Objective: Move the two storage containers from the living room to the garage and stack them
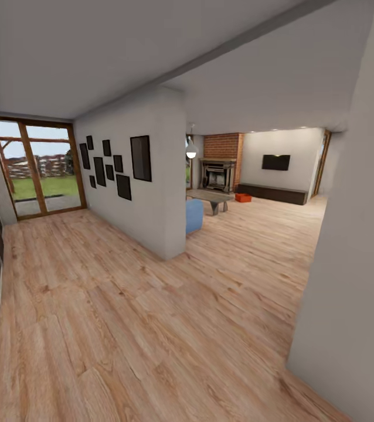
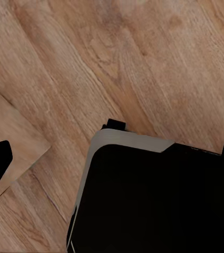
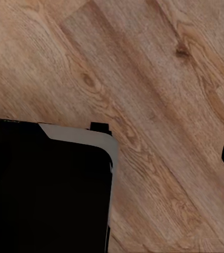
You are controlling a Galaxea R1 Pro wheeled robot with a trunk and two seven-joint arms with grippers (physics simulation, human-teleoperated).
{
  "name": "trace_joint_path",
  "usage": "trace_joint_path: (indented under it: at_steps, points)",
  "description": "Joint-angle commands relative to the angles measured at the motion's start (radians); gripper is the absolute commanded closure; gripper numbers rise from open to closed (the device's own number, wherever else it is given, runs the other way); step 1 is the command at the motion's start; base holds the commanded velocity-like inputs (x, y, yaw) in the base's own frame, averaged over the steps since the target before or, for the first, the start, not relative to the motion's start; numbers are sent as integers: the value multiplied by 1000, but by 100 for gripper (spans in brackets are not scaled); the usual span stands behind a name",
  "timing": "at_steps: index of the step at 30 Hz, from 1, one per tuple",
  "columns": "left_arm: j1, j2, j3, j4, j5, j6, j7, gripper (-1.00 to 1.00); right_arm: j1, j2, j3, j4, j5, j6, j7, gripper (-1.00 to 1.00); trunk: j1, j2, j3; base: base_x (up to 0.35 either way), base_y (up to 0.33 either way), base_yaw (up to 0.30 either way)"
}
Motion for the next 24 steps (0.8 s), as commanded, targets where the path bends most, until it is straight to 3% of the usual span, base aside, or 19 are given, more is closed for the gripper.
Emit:
trace_joint_path:
  at_steps: [1,24]
  points:
    - [0,0,-8,1,8,-2,2,-100,-1,-1,-1,3,9,-5,-3,-100,1,-1,0,322,0,74]
    - [0,2,-8,1,8,4,3,-100,-1,-5,2,3,9,-6,-4,-100,1,-1,0,322,0,3]
